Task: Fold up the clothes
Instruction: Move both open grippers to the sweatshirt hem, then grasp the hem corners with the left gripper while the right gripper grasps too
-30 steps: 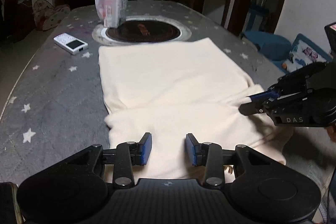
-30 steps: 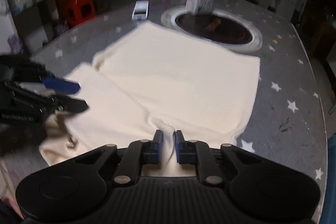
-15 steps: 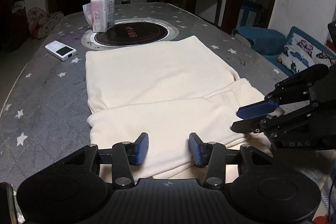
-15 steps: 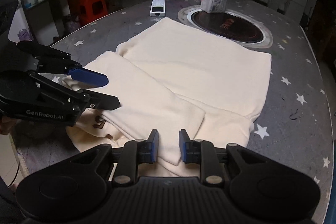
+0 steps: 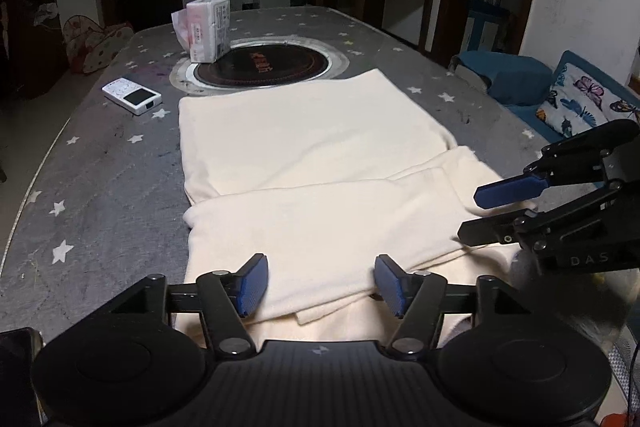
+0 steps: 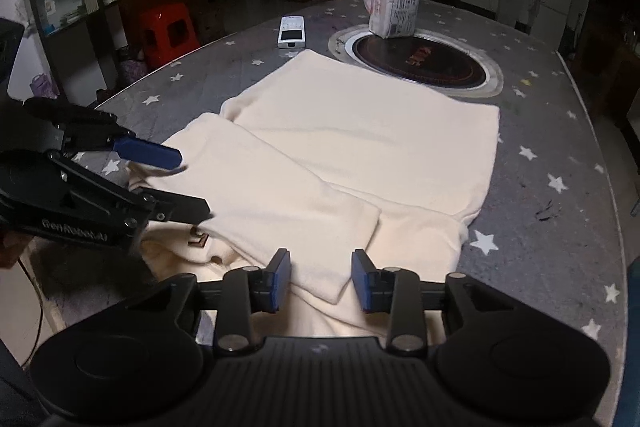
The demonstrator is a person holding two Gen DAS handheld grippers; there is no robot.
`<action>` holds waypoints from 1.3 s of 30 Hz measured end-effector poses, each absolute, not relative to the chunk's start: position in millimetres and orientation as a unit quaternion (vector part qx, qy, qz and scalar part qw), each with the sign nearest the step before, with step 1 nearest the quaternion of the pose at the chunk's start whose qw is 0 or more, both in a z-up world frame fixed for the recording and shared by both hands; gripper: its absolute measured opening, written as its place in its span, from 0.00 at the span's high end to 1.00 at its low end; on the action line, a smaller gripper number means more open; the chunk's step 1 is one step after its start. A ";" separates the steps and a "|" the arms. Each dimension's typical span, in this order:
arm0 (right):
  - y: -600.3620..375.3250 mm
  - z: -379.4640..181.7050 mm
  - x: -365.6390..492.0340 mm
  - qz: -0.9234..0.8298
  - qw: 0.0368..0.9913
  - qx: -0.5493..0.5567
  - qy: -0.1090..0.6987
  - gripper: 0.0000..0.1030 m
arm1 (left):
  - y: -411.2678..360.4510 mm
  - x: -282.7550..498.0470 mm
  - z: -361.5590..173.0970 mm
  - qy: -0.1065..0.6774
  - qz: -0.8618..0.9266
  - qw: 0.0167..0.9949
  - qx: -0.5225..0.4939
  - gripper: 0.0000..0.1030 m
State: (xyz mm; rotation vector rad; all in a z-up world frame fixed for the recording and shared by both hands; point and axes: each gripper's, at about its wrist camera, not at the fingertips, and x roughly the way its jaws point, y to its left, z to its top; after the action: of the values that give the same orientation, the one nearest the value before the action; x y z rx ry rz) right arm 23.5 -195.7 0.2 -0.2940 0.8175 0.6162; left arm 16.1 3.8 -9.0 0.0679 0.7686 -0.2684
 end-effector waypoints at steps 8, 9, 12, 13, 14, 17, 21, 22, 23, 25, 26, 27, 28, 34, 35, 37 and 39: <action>-209.3 1.5 2.7 0.283 0.861 -0.162 0.389 0.58 | -2.1 -5.1 -5.1 0.367 -0.140 0.918 0.054 0.28; -210.8 1.8 -0.1 0.283 0.861 -0.167 0.389 0.58 | -2.8 -8.6 -4.5 0.365 -0.141 0.918 0.057 0.27; -215.3 2.7 -8.6 0.282 0.859 -0.180 0.387 0.57 | -4.8 -21.3 -2.9 0.358 -0.149 0.919 0.074 0.23; -216.5 2.9 -11.2 0.281 0.859 -0.185 0.387 0.52 | -5.5 -25.5 -2.7 0.355 -0.152 0.919 0.081 0.23; -217.6 3.0 -13.6 0.281 0.858 -0.190 0.386 0.49 | -6.0 -30.0 -2.8 0.353 -0.155 0.918 0.089 0.23; -218.7 2.8 -21.5 0.283 0.854 -0.211 0.382 0.49 | -5.5 -44.2 -3.2 0.342 -0.169 0.917 0.114 0.23; -216.9 1.3 -32.4 0.296 0.846 -0.235 0.376 0.49 | -2.1 -62.2 -8.3 0.326 -0.191 0.913 0.153 0.23; -215.4 0.1 -34.6 0.300 0.844 -0.241 0.374 0.48 | -3.1 -64.4 -11.5 0.326 -0.194 0.910 0.165 0.23; -213.5 -1.5 -36.7 0.304 0.842 -0.247 0.372 0.47 | -4.7 -66.4 -15.1 0.327 -0.197 0.907 0.178 0.23; -209.9 -4.6 -40.1 0.309 0.839 -0.258 0.367 0.47 | -9.3 -66.5 -21.9 0.325 -0.193 0.904 0.201 0.23; -207.2 -6.9 -40.8 0.310 0.837 -0.264 0.366 0.47 | -11.5 -64.9 -24.5 0.321 -0.191 0.904 0.208 0.23; -204.1 -9.6 -41.4 0.312 0.835 -0.270 0.364 0.47 | -13.5 -62.5 -26.7 0.315 -0.189 0.905 0.213 0.23; -201.6 -11.7 -41.7 0.314 0.834 -0.274 0.363 0.46 | -15.5 -60.2 -28.9 0.310 -0.187 0.907 0.218 0.24; -195.1 -16.5 -41.8 0.322 0.830 -0.286 0.355 0.44 | -26.7 -50.9 -38.1 0.277 -0.187 0.910 0.243 0.57; -194.9 -16.7 -41.6 0.322 0.830 -0.288 0.352 0.43 | -27.6 -50.7 -38.8 0.271 -0.187 0.911 0.248 0.62; -194.7 -17.6 -41.2 0.323 0.831 -0.294 0.346 0.42 | -28.5 -49.8 -39.4 0.263 -0.186 0.912 0.252 0.79; -194.6 -18.7 -40.6 0.324 0.831 -0.299 0.338 0.41 | -26.1 -46.3 -36.2 0.262 -0.185 0.916 0.241 0.85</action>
State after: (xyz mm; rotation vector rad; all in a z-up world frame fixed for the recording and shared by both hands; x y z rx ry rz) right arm -40.6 -194.6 -18.7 -0.6335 0.7177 0.6880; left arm -46.3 -26.1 -36.2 0.4958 0.5392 -0.3813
